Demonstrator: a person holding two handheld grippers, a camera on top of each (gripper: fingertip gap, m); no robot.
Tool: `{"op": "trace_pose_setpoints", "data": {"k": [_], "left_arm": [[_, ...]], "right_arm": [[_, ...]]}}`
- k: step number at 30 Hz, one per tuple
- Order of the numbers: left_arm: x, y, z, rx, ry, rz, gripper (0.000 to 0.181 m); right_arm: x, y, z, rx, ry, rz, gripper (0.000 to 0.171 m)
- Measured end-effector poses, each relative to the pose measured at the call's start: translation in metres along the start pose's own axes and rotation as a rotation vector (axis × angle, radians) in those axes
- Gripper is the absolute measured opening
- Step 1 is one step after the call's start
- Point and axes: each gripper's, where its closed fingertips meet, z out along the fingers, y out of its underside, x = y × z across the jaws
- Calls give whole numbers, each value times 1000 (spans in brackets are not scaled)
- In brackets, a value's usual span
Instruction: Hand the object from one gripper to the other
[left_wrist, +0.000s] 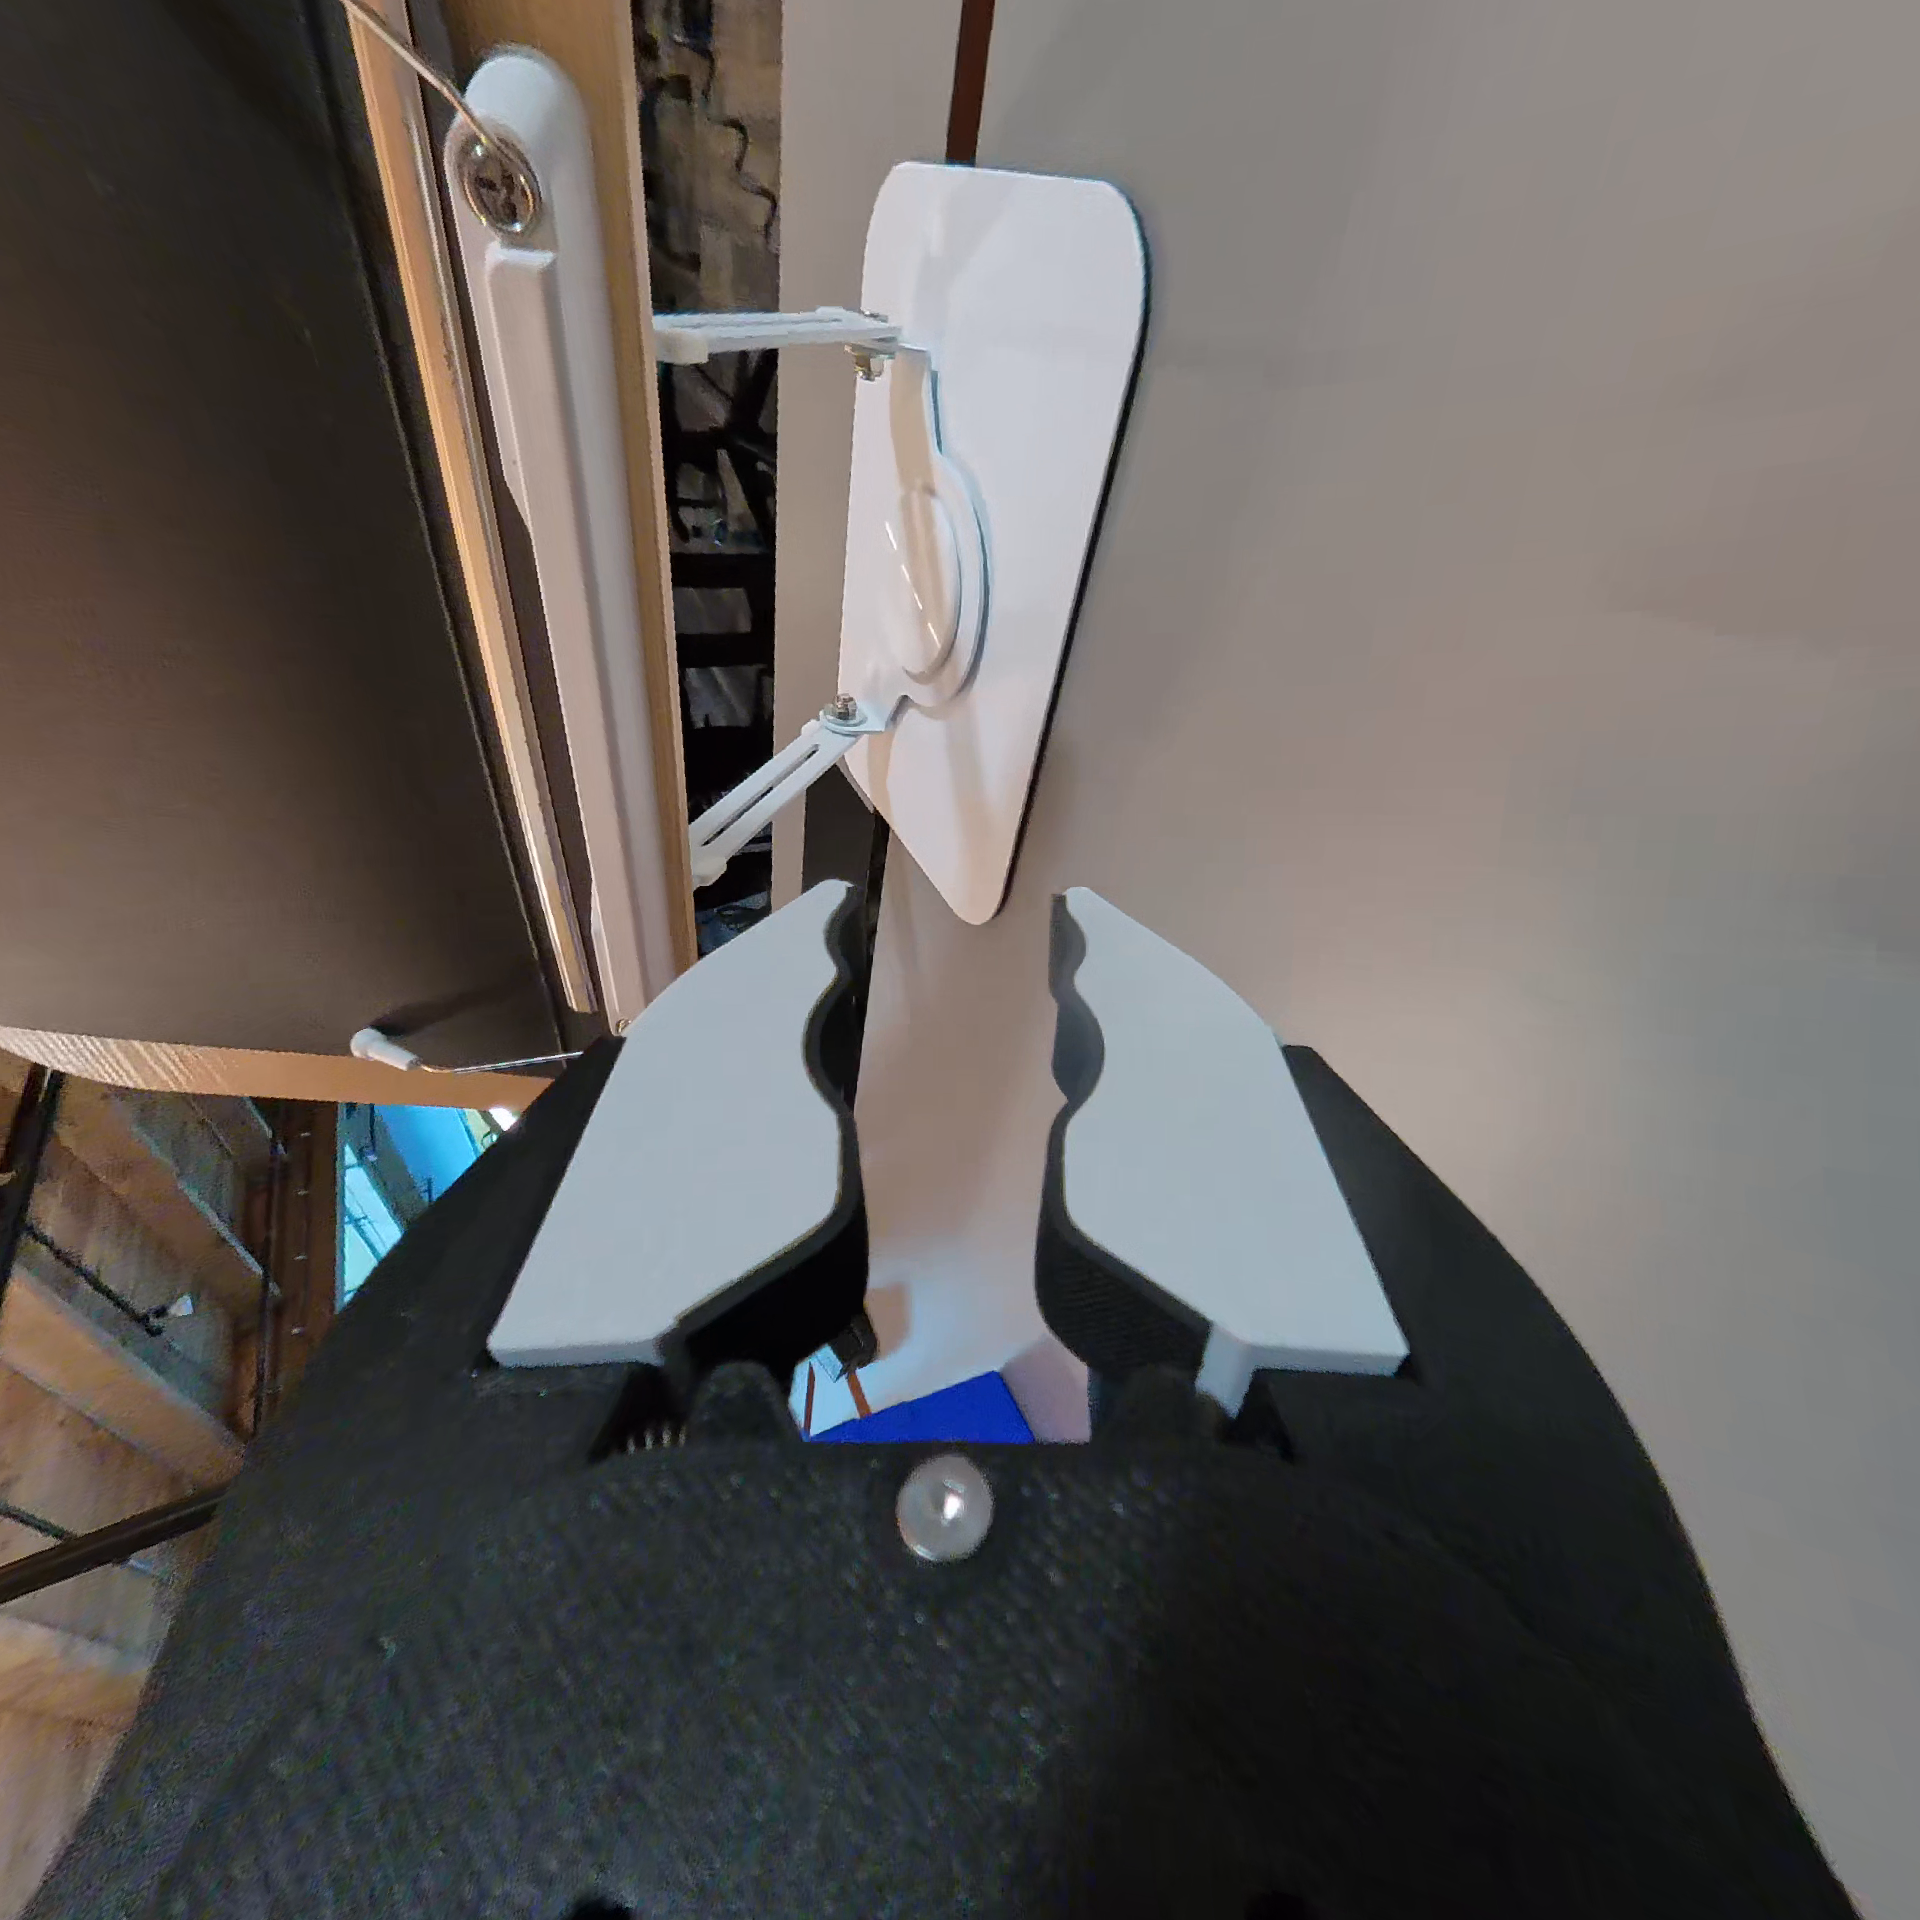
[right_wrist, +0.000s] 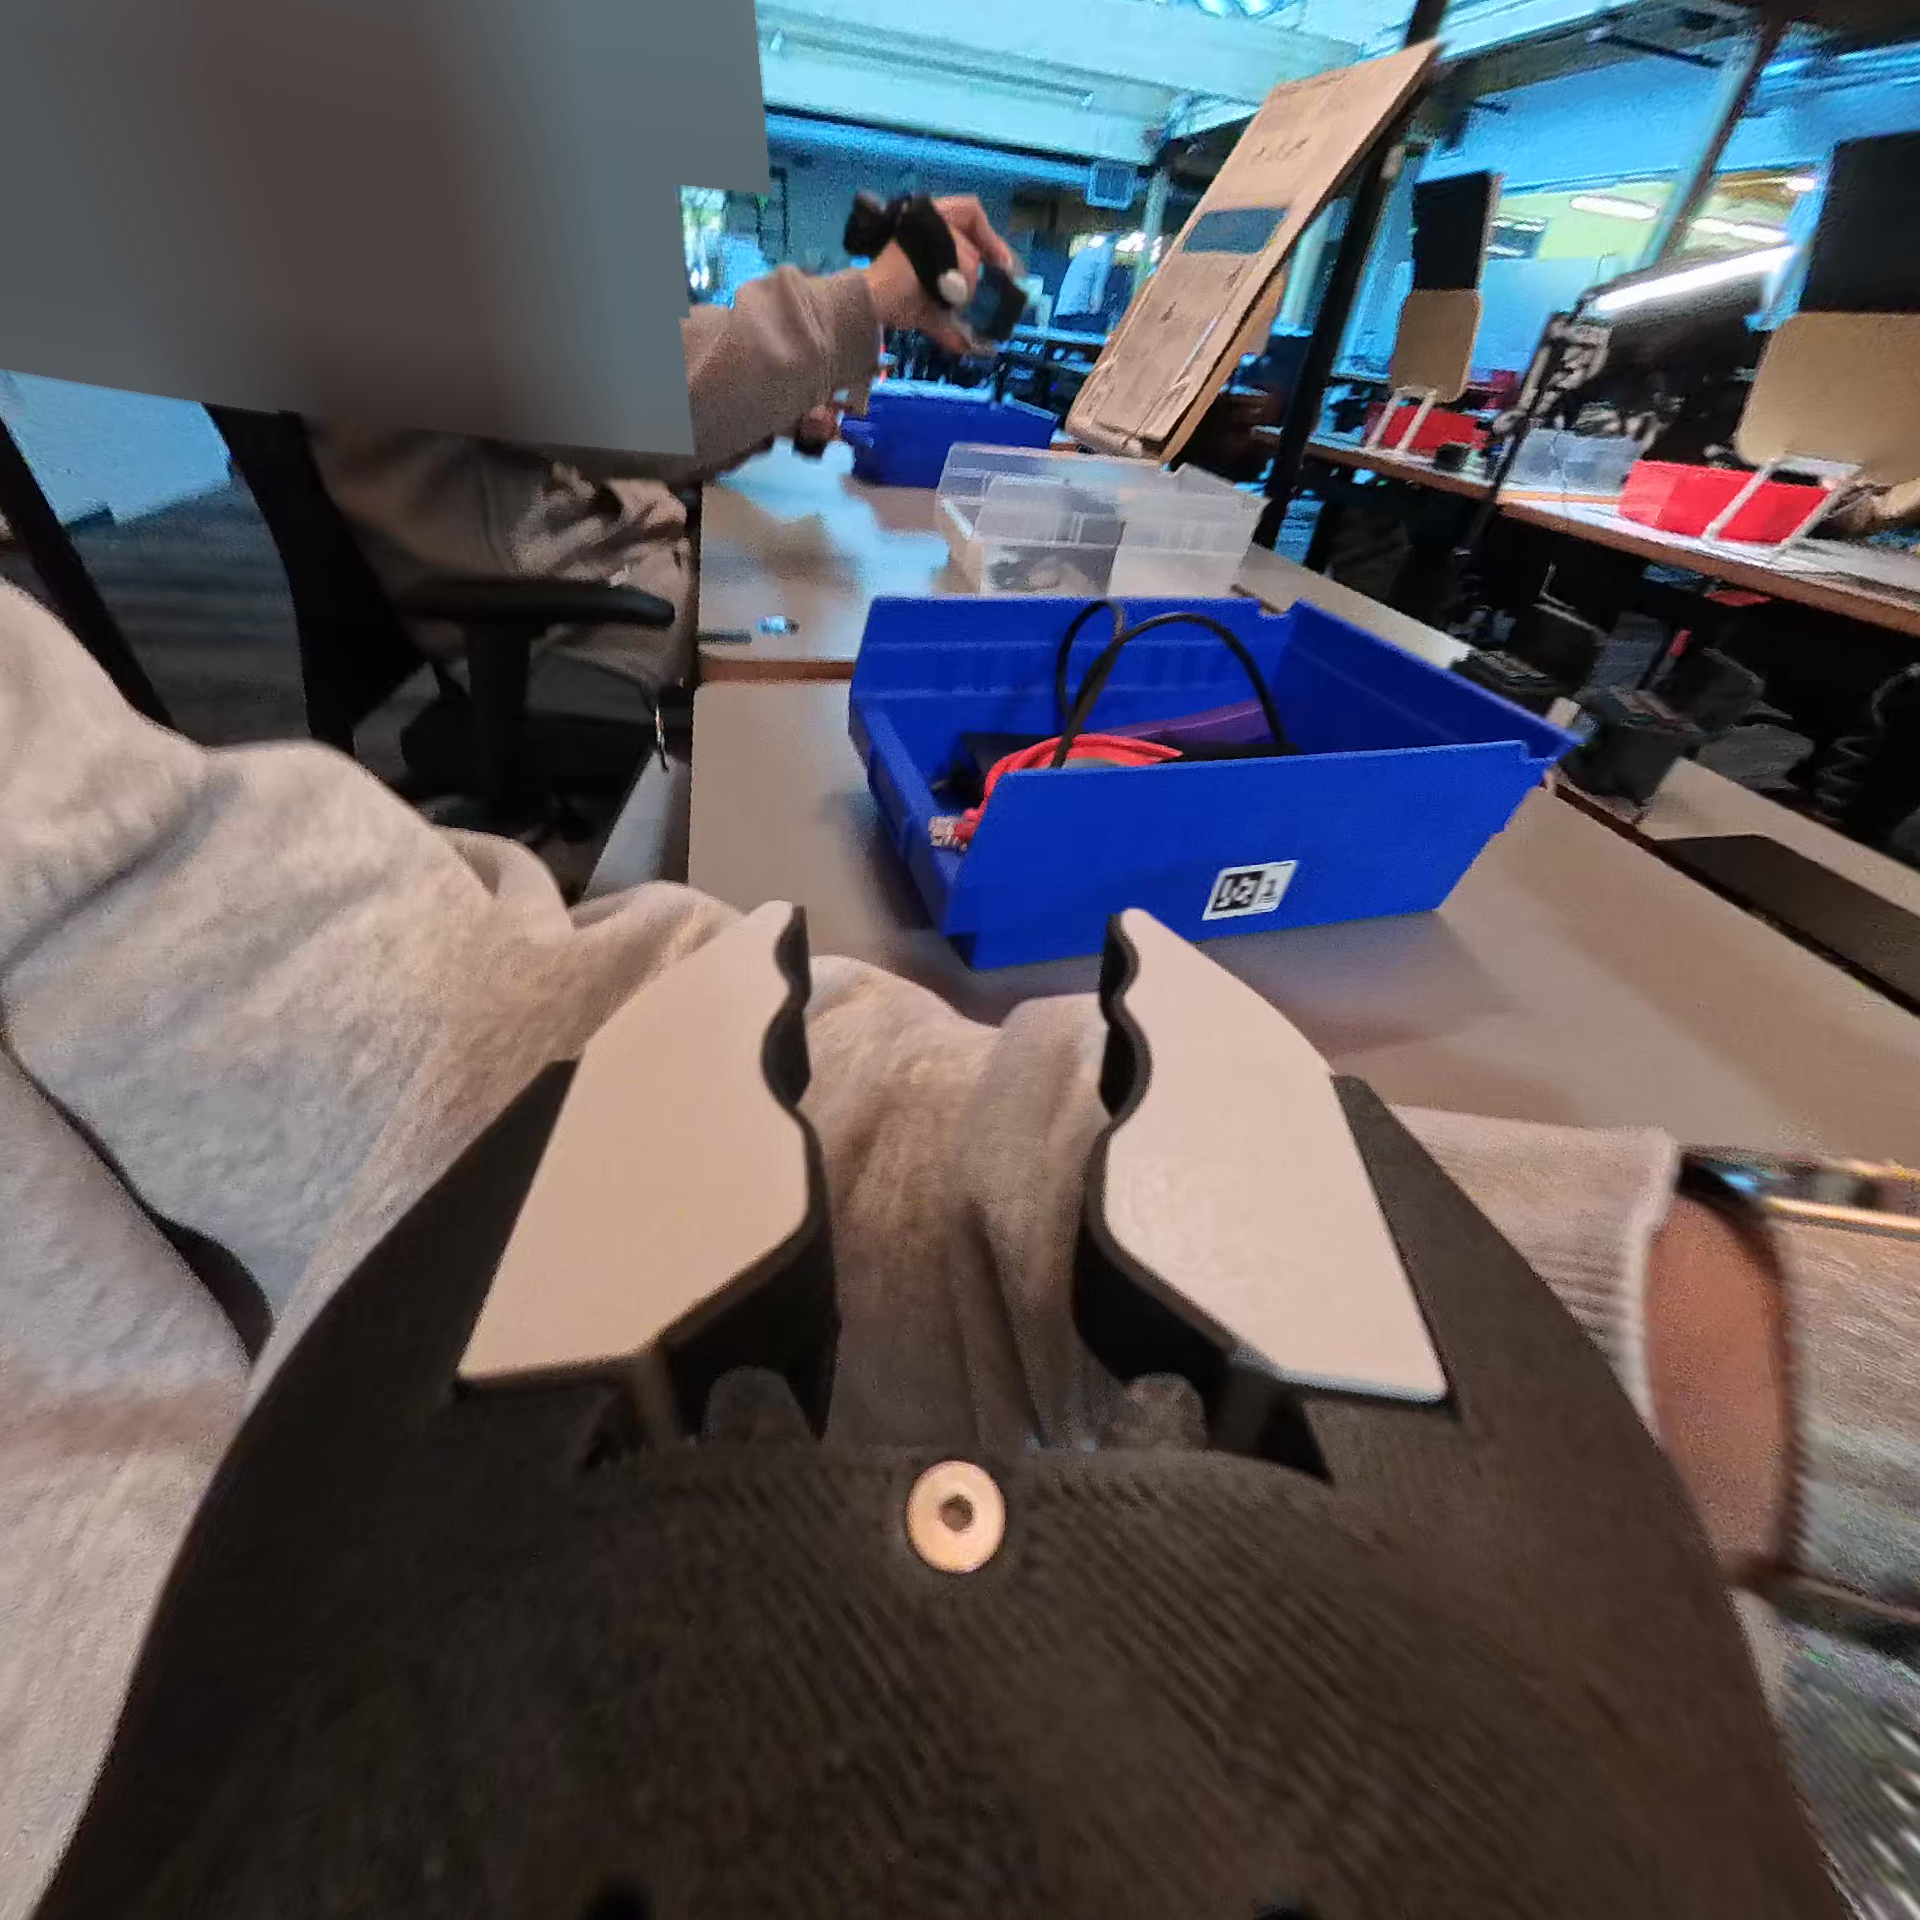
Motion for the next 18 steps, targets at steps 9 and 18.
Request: {"op": "trace_pose_setpoints", "data": {"k": [9, 18], "left_arm": [[-3, -10, -20, 61, -54, 28, 36], [52, -47, -48, 440, 506, -429, 30]], "right_arm": [[79, -11, -99, 37, 309, -21, 42], [113, 35, -192, -22, 428, 50, 36]]}}
